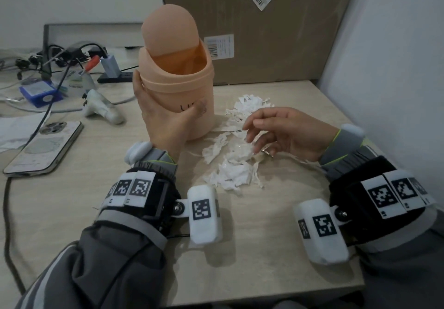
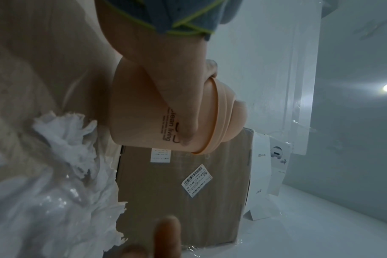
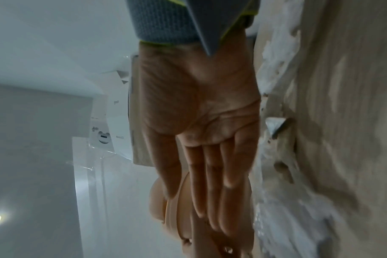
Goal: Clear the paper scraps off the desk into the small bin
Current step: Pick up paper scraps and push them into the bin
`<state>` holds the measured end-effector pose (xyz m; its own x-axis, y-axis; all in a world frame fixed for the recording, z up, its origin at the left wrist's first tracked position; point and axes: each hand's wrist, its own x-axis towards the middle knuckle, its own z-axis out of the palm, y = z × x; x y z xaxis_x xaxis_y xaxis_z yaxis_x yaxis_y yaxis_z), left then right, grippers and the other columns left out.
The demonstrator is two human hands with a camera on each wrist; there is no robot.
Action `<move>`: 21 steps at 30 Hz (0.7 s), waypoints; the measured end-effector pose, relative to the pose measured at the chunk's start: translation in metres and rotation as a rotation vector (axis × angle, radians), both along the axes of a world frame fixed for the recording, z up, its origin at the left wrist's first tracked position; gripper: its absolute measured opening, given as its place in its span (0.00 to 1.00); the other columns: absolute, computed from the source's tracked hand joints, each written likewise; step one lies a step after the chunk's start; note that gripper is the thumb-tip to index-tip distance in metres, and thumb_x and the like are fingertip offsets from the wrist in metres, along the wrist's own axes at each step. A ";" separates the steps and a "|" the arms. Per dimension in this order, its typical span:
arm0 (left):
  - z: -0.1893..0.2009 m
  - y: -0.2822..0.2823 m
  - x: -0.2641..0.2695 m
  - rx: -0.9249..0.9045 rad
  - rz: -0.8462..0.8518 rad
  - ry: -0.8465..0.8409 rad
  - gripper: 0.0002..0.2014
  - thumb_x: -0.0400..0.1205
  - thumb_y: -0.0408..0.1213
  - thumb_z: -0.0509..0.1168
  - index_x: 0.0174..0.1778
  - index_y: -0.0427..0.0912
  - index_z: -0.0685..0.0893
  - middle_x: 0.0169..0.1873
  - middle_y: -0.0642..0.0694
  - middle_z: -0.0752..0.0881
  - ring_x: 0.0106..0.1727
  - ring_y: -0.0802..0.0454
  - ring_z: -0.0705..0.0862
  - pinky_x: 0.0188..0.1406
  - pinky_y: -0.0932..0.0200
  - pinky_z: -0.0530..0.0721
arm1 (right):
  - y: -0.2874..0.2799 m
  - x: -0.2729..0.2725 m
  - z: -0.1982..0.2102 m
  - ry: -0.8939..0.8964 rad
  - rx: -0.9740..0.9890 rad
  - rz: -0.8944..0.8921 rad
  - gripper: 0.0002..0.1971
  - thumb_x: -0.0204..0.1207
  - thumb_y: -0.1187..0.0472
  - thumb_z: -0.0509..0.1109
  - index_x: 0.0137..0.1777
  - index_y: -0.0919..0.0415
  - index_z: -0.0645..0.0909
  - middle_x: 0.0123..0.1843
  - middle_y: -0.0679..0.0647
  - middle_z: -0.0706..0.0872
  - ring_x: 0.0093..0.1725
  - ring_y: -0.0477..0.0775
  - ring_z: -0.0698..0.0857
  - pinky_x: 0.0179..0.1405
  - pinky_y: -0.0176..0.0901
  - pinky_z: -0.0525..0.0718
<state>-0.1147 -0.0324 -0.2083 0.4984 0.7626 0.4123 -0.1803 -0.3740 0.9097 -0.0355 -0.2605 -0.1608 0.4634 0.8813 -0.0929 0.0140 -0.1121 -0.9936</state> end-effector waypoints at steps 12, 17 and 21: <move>0.001 0.000 0.000 0.000 0.004 -0.012 0.66 0.60 0.54 0.83 0.89 0.55 0.47 0.86 0.49 0.66 0.84 0.48 0.70 0.84 0.38 0.71 | 0.020 -0.019 -0.021 0.189 -0.223 0.466 0.23 0.76 0.62 0.62 0.71 0.50 0.71 0.75 0.54 0.75 0.69 0.53 0.80 0.59 0.39 0.83; 0.000 0.001 0.000 0.006 -0.001 -0.025 0.67 0.60 0.54 0.83 0.89 0.53 0.47 0.86 0.48 0.65 0.84 0.48 0.70 0.84 0.38 0.72 | 0.023 -0.006 -0.028 0.148 -0.124 0.016 0.17 0.80 0.65 0.64 0.69 0.59 0.76 0.66 0.56 0.80 0.60 0.48 0.83 0.53 0.36 0.83; 0.000 0.001 0.001 0.002 -0.004 -0.014 0.67 0.59 0.55 0.83 0.89 0.54 0.47 0.86 0.49 0.65 0.84 0.48 0.70 0.84 0.38 0.71 | 0.022 -0.001 -0.024 0.048 -0.085 -0.196 0.12 0.79 0.67 0.66 0.61 0.61 0.81 0.54 0.55 0.86 0.47 0.48 0.88 0.37 0.35 0.84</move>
